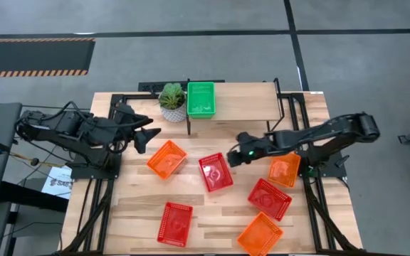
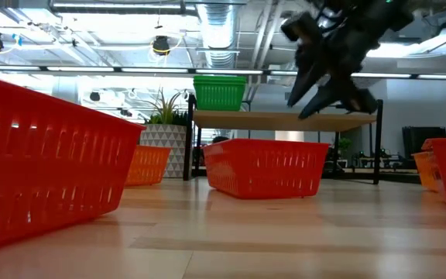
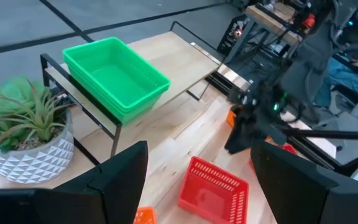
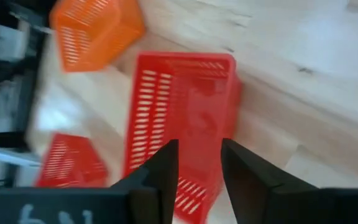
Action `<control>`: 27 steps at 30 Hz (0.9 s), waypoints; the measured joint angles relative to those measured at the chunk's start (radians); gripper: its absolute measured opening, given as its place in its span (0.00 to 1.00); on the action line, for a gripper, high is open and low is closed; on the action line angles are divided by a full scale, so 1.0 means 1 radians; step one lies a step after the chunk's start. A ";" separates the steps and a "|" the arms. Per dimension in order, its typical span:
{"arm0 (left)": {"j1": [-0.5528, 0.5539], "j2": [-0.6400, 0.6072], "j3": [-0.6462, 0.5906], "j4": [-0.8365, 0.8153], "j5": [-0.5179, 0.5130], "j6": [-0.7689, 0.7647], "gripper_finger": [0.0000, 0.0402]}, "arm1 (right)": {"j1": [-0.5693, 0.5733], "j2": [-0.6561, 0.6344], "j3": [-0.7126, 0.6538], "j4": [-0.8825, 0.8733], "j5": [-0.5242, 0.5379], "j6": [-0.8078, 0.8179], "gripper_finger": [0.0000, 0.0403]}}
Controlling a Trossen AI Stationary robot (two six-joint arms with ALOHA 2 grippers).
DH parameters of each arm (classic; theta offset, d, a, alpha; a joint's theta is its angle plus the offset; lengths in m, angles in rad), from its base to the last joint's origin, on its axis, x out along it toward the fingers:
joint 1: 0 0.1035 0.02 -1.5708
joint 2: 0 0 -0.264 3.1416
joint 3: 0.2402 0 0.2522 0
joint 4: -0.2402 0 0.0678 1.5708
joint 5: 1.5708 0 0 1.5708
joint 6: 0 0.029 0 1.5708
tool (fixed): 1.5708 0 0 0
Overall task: Stack baskets on shelf by color
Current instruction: Put the top red bin on the shelf
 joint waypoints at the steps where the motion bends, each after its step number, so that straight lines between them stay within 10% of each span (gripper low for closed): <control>1: 0.001 0.000 0.000 0.000 -0.001 -0.008 0.68 | 0.000 0.027 0.016 -0.016 0.000 -0.012 0.35; 18: 0.003 0.000 0.000 0.000 0.000 -0.036 0.68 | 0.025 0.281 0.120 -0.089 -0.017 -0.025 0.64; 27: 0.003 0.000 0.000 -0.001 -0.006 -0.036 0.68 | 0.036 0.294 0.121 -0.099 -0.029 0.012 0.28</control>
